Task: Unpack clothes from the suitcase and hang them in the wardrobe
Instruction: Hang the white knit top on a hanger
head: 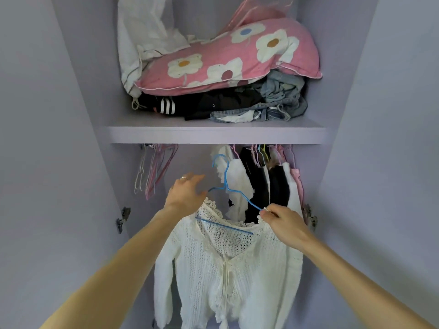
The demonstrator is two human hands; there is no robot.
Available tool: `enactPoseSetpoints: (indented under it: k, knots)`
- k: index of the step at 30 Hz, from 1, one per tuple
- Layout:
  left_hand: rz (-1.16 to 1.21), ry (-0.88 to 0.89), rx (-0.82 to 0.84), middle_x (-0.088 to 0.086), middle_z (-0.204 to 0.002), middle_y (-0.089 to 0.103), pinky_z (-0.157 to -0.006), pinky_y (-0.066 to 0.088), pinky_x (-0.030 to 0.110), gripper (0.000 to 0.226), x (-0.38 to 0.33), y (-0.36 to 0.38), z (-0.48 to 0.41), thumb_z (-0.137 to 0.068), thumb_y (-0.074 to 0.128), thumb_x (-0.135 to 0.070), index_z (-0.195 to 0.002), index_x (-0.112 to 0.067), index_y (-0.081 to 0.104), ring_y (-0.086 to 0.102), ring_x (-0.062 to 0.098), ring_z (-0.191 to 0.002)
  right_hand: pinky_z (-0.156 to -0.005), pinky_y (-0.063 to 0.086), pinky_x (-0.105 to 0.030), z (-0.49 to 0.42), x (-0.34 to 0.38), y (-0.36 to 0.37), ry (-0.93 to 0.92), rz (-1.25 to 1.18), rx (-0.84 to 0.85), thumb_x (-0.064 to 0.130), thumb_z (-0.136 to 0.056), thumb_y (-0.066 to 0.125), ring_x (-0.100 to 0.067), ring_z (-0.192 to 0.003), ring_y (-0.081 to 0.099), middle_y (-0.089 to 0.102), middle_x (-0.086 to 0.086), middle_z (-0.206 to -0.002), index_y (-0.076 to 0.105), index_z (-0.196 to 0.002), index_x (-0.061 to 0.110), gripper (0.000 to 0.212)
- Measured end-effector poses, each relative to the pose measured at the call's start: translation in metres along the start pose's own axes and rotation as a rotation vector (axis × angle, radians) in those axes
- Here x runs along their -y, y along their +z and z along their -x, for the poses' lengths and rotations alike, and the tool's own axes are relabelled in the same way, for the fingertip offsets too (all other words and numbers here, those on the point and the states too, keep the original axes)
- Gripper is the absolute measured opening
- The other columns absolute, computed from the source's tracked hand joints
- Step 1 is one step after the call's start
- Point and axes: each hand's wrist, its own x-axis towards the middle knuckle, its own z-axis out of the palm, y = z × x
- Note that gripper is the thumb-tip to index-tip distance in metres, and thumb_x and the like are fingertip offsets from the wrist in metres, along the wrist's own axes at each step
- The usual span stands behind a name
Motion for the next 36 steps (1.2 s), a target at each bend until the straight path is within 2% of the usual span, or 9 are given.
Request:
enactPoseSetpoints:
  k: [5,7,12,16,22,27,31,34,36]
  knots:
    - [-0.297,0.017,-0.166,0.002,-0.167,-0.006,-0.123,0.006,0.050,0.075,0.000,-0.017,-0.046,-0.095,0.054,-0.030,-0.158,-0.033,0.012,-0.002,0.025,-0.153,-0.058,0.035,-0.032,-0.056,0.001,0.012,0.100,0.093,0.032,0.040,-0.099,0.042,-0.016,-0.057,0.046,0.046,0.002,-0.064,0.043,-0.072,0.016,0.036]
    - [-0.391,0.044,-0.245,0.000,-0.166,-0.015,-0.123,0.002,0.053,0.078,0.006,-0.023,-0.068,-0.096,0.051,-0.032,-0.158,-0.034,0.003,-0.009,0.025,-0.153,-0.057,0.032,-0.031,-0.078,0.006,0.017,0.144,0.080,0.046,0.043,-0.097,0.043,-0.016,-0.057,0.044,0.044,0.003,-0.063,0.040,-0.070,0.017,0.037]
    - [-0.432,0.088,-0.347,-0.003,-0.166,-0.015,-0.121,-0.002,0.055,0.067,0.023,-0.028,-0.128,-0.104,0.030,-0.045,-0.157,-0.035,-0.010,-0.011,0.022,-0.153,-0.059,0.028,-0.031,-0.137,0.000,0.045,0.196,-0.047,0.094,0.018,-0.099,0.033,-0.021,-0.076,0.043,0.041,0.001,-0.074,0.040,-0.071,0.015,0.028]
    - [-0.379,0.114,-0.350,-0.010,-0.164,-0.021,-0.120,-0.005,0.058,0.056,0.051,-0.007,-0.160,-0.105,0.013,-0.046,-0.154,-0.042,-0.015,-0.019,0.016,-0.151,-0.062,0.030,-0.030,-0.187,-0.017,0.080,0.214,-0.211,-0.043,0.009,-0.090,0.035,-0.019,-0.070,0.042,0.045,-0.003,-0.076,0.039,-0.072,0.013,0.019]
    - [-0.310,0.221,-0.584,-0.014,-0.161,-0.026,-0.119,-0.007,0.059,0.056,0.083,0.024,-0.192,-0.104,0.009,-0.050,-0.150,-0.046,-0.021,-0.029,0.012,-0.147,-0.054,0.027,-0.029,-0.255,-0.004,0.126,0.075,-0.244,-0.208,0.004,-0.089,0.034,-0.019,-0.061,0.037,0.040,-0.001,-0.069,0.035,-0.068,0.013,0.023]
    - [-0.286,0.270,-0.669,-0.015,-0.158,-0.034,-0.117,-0.014,0.060,0.053,0.084,0.036,-0.209,-0.105,0.006,-0.048,-0.149,-0.047,-0.025,-0.035,0.011,-0.144,-0.050,0.023,-0.028,-0.307,0.011,0.145,0.012,-0.260,-0.359,0.010,-0.092,0.036,-0.016,-0.060,0.037,0.038,0.002,-0.072,0.042,-0.090,0.015,0.008]
    - [-0.248,0.295,-0.759,-0.015,-0.158,-0.034,-0.116,-0.017,0.060,0.053,0.092,0.042,-0.220,-0.105,0.006,-0.046,-0.149,-0.046,-0.025,-0.036,0.010,-0.143,-0.057,0.034,-0.030,-0.343,0.017,0.161,0.006,-0.177,-0.396,0.015,-0.097,0.037,-0.025,-0.076,0.050,0.053,-0.008,-0.093,0.051,-0.120,0.005,0.028]
    - [-0.234,0.307,-0.782,-0.016,-0.157,-0.034,-0.115,-0.020,0.059,0.053,0.098,0.042,-0.226,-0.105,0.006,-0.046,-0.149,-0.047,-0.024,-0.036,0.009,-0.143,-0.071,0.039,-0.031,-0.361,0.014,0.178,0.060,-0.031,-0.412,0.016,-0.098,0.041,-0.033,-0.093,0.055,0.058,-0.016,-0.111,0.045,-0.130,0.000,0.036]
    - [-0.225,0.308,-0.804,-0.016,-0.158,-0.033,-0.114,-0.020,0.059,0.053,0.101,0.042,-0.229,-0.105,0.007,-0.046,-0.149,-0.048,-0.023,-0.035,0.009,-0.144,-0.073,0.038,-0.031,-0.364,0.008,0.182,0.088,0.089,-0.469,0.015,-0.096,0.046,-0.037,-0.101,0.056,0.052,-0.020,-0.128,0.041,-0.132,-0.001,0.040]
